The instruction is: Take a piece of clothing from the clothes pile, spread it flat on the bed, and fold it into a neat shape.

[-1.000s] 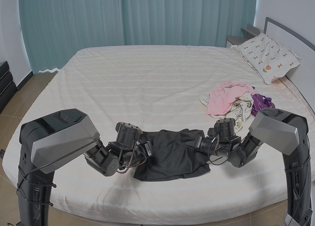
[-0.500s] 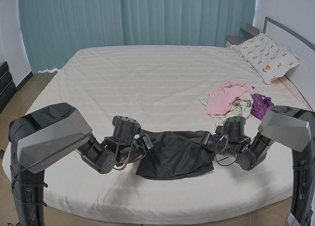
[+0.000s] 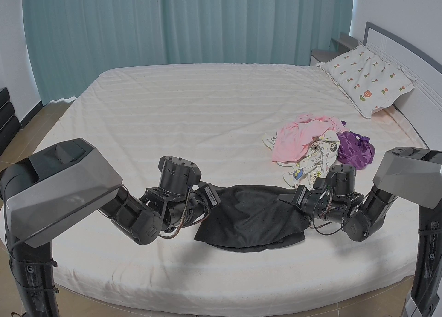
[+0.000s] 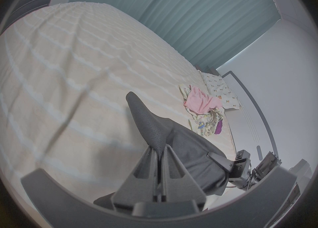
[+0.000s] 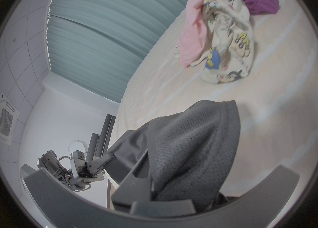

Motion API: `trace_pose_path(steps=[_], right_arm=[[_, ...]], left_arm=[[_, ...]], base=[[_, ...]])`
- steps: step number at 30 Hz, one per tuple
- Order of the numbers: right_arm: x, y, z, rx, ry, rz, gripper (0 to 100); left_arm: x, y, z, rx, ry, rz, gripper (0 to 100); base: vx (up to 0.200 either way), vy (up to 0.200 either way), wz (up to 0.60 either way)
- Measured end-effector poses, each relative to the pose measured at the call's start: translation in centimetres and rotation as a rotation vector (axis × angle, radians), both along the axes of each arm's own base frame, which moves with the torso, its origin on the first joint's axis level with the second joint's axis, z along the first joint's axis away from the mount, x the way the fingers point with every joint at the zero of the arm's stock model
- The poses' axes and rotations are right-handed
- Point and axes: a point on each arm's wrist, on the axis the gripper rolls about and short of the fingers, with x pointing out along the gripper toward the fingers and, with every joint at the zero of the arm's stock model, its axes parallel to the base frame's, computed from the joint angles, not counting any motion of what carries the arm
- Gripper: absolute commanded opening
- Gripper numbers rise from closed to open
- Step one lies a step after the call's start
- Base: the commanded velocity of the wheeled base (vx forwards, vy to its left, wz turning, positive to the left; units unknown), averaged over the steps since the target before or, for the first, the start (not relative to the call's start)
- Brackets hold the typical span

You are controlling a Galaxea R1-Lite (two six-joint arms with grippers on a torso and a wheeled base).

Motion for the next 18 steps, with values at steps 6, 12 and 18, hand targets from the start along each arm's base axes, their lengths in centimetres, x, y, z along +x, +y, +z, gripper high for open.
trace_pose_path(steps=[6, 12, 18], right_arm=[[-0.3, -0.8, 0.3, -0.001, 0.001, -0.017, 0], [-0.8, -1.5, 0.4, -0.005, 0.011, -0.032, 0], [-1.1, -2.0, 0.6, -0.008, 0.016, -0.042, 0]], left_arm=[[-0.4, -0.4, 0.3, 0.004, 0.007, -0.014, 0], [-0.8, -0.9, 0.3, 0.003, 0.008, -0.029, 0], [-1.0, -1.3, 0.2, -0.015, 0.023, -0.027, 0]], base=[[0.000, -0.200, 0.00], [0.000, -0.200, 0.00], [0.000, -0.200, 0.00]])
